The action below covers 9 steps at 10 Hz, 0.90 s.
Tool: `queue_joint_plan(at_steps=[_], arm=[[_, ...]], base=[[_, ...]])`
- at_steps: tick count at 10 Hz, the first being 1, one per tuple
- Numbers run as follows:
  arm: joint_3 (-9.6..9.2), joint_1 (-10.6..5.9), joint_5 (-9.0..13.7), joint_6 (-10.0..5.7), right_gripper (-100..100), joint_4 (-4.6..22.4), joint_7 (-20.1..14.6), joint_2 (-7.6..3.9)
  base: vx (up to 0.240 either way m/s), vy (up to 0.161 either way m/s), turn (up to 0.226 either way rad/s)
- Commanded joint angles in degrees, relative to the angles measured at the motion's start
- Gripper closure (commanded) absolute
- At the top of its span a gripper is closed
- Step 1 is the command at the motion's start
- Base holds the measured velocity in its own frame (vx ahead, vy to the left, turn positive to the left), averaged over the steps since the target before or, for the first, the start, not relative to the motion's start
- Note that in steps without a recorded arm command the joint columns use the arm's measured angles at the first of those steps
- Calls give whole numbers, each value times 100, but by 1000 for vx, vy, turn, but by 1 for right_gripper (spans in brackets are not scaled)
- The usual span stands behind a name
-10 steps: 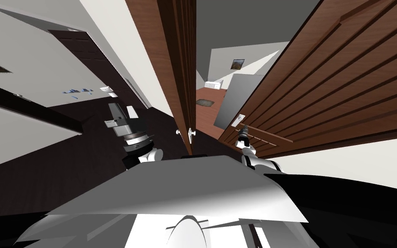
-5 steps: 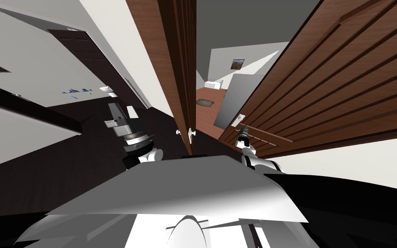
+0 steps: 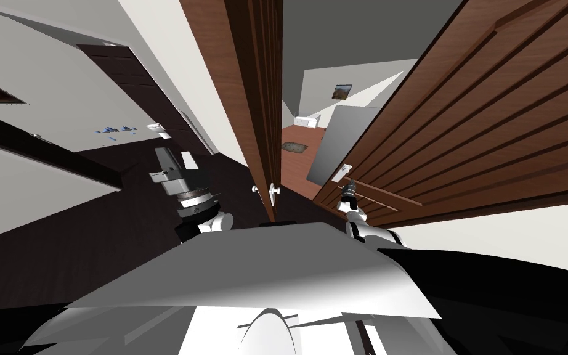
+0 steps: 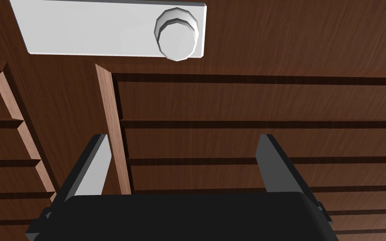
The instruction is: Pull the door open
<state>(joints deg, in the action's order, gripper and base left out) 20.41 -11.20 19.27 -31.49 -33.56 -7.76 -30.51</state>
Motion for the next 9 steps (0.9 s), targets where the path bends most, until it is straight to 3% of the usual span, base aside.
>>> queue_joint_plan(at_steps=[1,9], arm=[[1,1,1,2,-100,-3,1,1],[46,-10,20,23,-100,29,29,-4]], base=[[1,16,-10],[0,-14,17]])
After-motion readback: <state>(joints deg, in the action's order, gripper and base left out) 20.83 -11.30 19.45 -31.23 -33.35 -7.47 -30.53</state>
